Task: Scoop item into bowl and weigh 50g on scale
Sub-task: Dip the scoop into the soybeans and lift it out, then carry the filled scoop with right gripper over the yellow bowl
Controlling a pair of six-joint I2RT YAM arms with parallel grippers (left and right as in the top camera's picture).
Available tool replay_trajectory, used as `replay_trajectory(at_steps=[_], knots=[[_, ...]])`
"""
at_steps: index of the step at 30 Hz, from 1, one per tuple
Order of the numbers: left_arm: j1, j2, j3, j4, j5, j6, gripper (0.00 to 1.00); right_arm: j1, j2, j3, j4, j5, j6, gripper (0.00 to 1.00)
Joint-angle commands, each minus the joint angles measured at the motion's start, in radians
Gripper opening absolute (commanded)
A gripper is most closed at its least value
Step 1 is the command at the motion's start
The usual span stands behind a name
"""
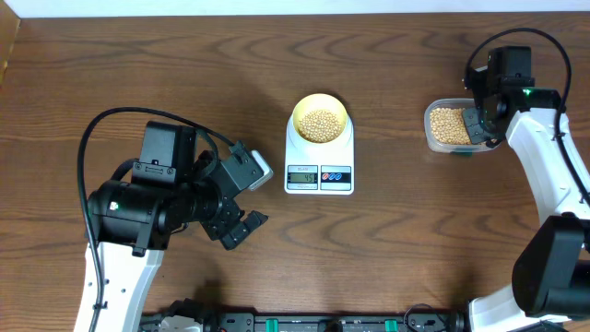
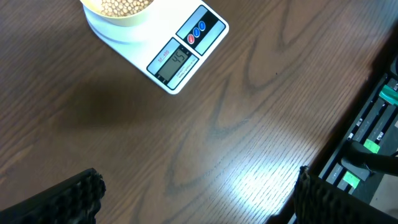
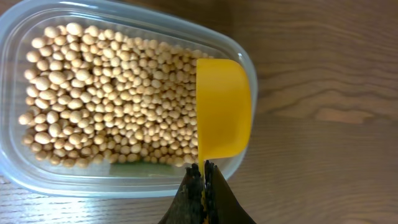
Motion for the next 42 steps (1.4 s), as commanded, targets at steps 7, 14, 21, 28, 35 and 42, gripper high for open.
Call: replay_trajectory(at_steps=[7, 14, 21, 28, 35, 42], knots=[[0.004, -0.006, 0.019, -0.003, 0.002, 0.018, 0.99, 0.002, 0.016, -0.012, -0.023, -0.148, 0.008, 0.01], [0.004, -0.006, 0.019, -0.003, 0.002, 0.018, 0.99, -0.001, 0.016, -0.012, -0.045, -0.315, 0.125, 0.01], [0.004, -0.006, 0.019, -0.003, 0.002, 0.018, 0.99, -0.034, 0.016, -0.012, -0.077, -0.471, 0.218, 0.01], [0.004, -0.006, 0.019, -0.003, 0.002, 0.018, 0.99, -0.127, 0.016, -0.012, -0.085, -0.631, 0.291, 0.01], [0.004, -0.006, 0.019, -0.003, 0.002, 0.018, 0.99, -0.263, 0.016, -0.012, -0.082, -0.853, 0.334, 0.01], [0.004, -0.006, 0.019, -0.003, 0.002, 0.018, 0.99, -0.389, 0.016, -0.012, -0.097, -1.006, 0.34, 0.01]])
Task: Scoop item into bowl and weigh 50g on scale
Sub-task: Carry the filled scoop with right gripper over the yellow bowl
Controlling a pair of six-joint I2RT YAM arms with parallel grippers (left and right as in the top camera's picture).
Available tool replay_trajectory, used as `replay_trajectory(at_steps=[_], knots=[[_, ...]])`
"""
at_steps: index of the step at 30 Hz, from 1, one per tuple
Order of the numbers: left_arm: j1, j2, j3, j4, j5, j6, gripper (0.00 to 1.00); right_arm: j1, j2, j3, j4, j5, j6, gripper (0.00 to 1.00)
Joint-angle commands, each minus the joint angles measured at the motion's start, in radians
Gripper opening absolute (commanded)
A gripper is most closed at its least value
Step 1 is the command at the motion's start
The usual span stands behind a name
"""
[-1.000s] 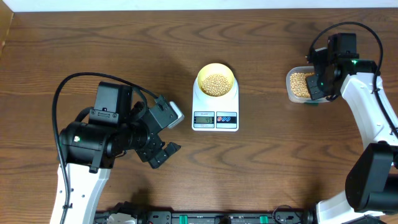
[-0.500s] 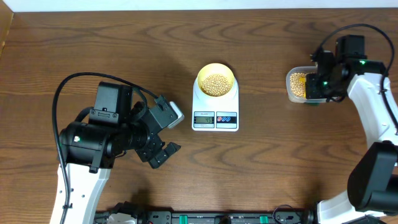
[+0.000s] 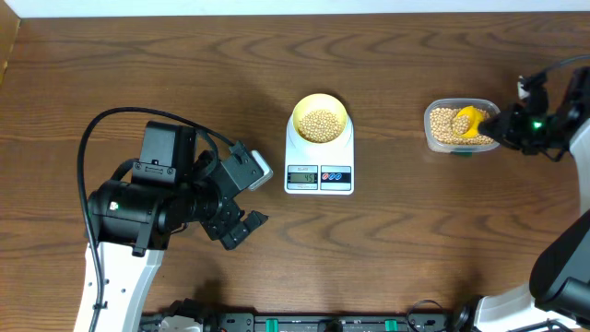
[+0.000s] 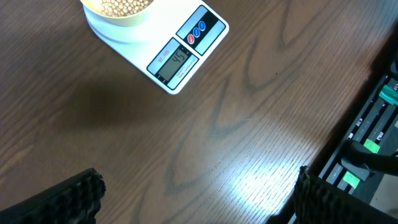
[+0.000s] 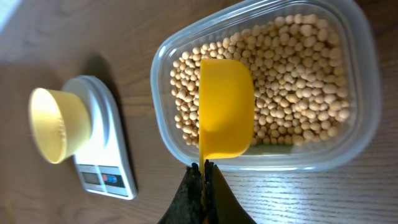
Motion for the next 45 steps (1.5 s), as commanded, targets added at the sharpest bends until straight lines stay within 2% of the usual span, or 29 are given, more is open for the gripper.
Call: replay_trajectory(at_steps=[1, 6, 12, 17, 29, 38, 45], knots=[[0.004, -0.006, 0.019, -0.003, 0.002, 0.018, 0.99, -0.055, 0.007, -0.008, -0.012, -0.154, 0.014, 0.01], [0.004, -0.006, 0.019, -0.003, 0.002, 0.018, 0.99, -0.097, 0.007, -0.008, -0.041, -0.254, 0.013, 0.01], [0.004, -0.006, 0.019, -0.003, 0.002, 0.018, 0.99, -0.066, 0.007, -0.008, -0.05, -0.395, 0.014, 0.01], [0.004, -0.006, 0.019, -0.003, 0.002, 0.018, 0.99, 0.018, 0.007, -0.008, -0.05, -0.474, 0.021, 0.01], [0.004, -0.006, 0.019, -0.003, 0.002, 0.018, 0.99, 0.347, 0.007, -0.008, 0.007, -0.472, 0.069, 0.01], [0.004, -0.006, 0.019, -0.003, 0.002, 0.018, 0.99, 0.527, 0.002, 0.001, 0.248, -0.336, 0.21, 0.01], [0.004, -0.006, 0.019, -0.003, 0.002, 0.018, 0.99, 0.626, -0.002, 0.042, 0.253, -0.089, 0.168, 0.02]])
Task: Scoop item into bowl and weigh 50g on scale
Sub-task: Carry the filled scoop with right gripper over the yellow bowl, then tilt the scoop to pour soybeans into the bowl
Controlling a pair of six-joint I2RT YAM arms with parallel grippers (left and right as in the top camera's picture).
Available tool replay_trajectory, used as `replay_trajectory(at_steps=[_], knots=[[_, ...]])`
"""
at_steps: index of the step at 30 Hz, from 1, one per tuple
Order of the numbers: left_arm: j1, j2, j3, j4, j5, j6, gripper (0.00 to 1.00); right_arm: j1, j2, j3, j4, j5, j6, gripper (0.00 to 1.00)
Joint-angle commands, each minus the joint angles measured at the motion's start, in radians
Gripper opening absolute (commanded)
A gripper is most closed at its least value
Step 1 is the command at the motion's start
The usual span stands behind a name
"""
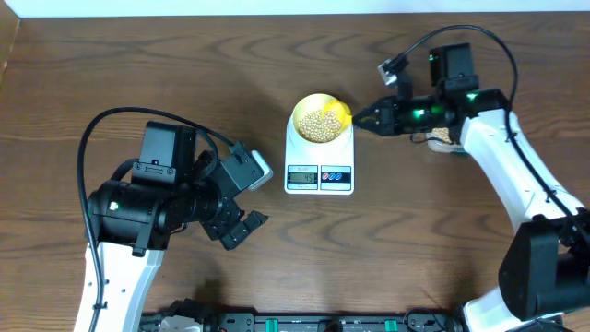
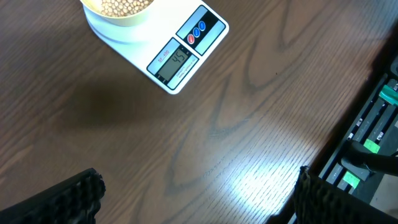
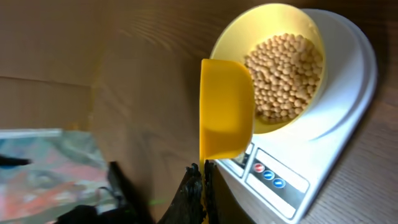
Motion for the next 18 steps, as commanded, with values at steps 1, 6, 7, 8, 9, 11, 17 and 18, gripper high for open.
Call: replay_trajectory(at_steps=[1, 6, 7, 8, 9, 11, 17, 18], knots=[[0.004, -0.006, 0.019, -0.003, 0.002, 0.018, 0.99, 0.044, -0.002, 0.056, 0.0, 0.161, -0.039, 0.02], [0.004, -0.006, 0.019, -0.003, 0.002, 0.018, 0.99, 0.105, -0.002, 0.106, -0.006, 0.336, -0.119, 0.01], [0.004, -0.006, 0.019, -0.003, 0.002, 0.018, 0.99, 0.115, -0.002, 0.115, -0.008, 0.37, -0.137, 0.01], [0.004, -0.006, 0.019, -0.003, 0.002, 0.018, 0.99, 0.126, -0.002, 0.124, -0.009, 0.402, -0.156, 0.01], [0.004, -0.006, 0.019, -0.003, 0.002, 0.018, 0.99, 0.136, -0.002, 0.13, -0.009, 0.428, -0.177, 0.01], [0.004, -0.006, 0.019, -0.003, 0.002, 0.018, 0.99, 0.166, -0.002, 0.143, -0.009, 0.493, -0.233, 0.01], [0.004, -0.006, 0.019, -0.003, 0.002, 0.018, 0.99, 0.193, -0.002, 0.143, -0.034, 0.528, -0.282, 0.01], [0.004, -0.006, 0.019, -0.003, 0.002, 0.018, 0.99, 0.193, -0.002, 0.143, -0.04, 0.528, -0.283, 0.01]])
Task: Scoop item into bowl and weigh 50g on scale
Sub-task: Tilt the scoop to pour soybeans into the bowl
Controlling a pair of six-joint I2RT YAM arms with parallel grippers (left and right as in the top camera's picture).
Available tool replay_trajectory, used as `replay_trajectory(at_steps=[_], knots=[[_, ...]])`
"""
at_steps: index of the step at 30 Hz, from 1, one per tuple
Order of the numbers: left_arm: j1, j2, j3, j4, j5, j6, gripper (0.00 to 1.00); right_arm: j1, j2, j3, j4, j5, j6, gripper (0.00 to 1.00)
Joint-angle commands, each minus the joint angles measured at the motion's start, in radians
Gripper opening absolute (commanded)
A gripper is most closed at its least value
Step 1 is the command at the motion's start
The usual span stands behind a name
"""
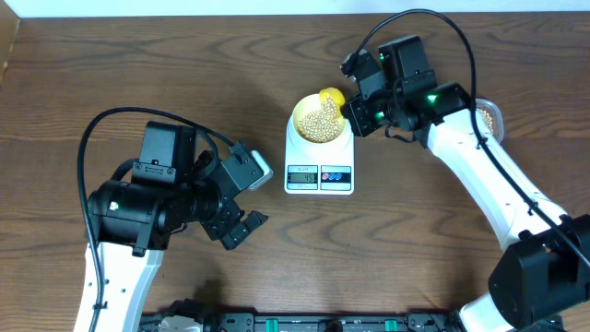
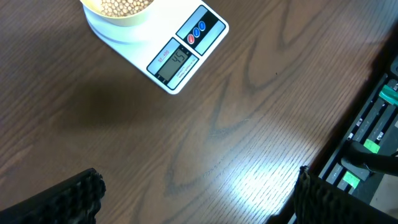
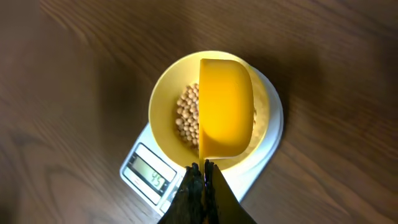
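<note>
A yellow bowl (image 1: 319, 119) of soybeans stands on the white scale (image 1: 319, 167), whose display (image 3: 149, 175) reads 45. My right gripper (image 3: 203, 169) is shut on the handle of the yellow scoop (image 3: 225, 116), which hangs directly over the bowl (image 3: 171, 106) with its underside toward the wrist camera. In the overhead view the scoop (image 1: 331, 96) sits at the bowl's far right rim. My left gripper (image 1: 241, 224) is open, low over bare table left of the scale (image 2: 171, 55); its fingers (image 2: 74, 196) hold nothing.
The clear tub of soybeans (image 1: 487, 114) sits at the right, mostly hidden behind my right arm. Equipment with green parts (image 2: 373, 143) runs along the table's front edge. A black cable loops from my left arm (image 1: 138, 207).
My right gripper has moved farther over the bowl and turned, so the scoop now hangs directly above the beans instead of beside the rim. The display still reads 45. The left arm is unchanged.
My right gripper held the scoop at the edge of the bean tub, then over the beans inside it. It then appeared beside the bowl on the scale, and now hangs above the bowl. The left gripper stayed open and still throughout.
</note>
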Motion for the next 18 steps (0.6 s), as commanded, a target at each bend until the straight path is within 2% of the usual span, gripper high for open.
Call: replay_trajectory(at_steps=[1, 18], knots=[[0.004, -0.006, 0.019, -0.003, 0.002, 0.018, 0.99, 0.007, -0.002, 0.024, -0.012, 0.034, -0.047, 0.01], [0.004, -0.006, 0.019, -0.003, 0.002, 0.018, 0.99, 0.007, -0.002, 0.024, -0.023, 0.029, -0.046, 0.01]])
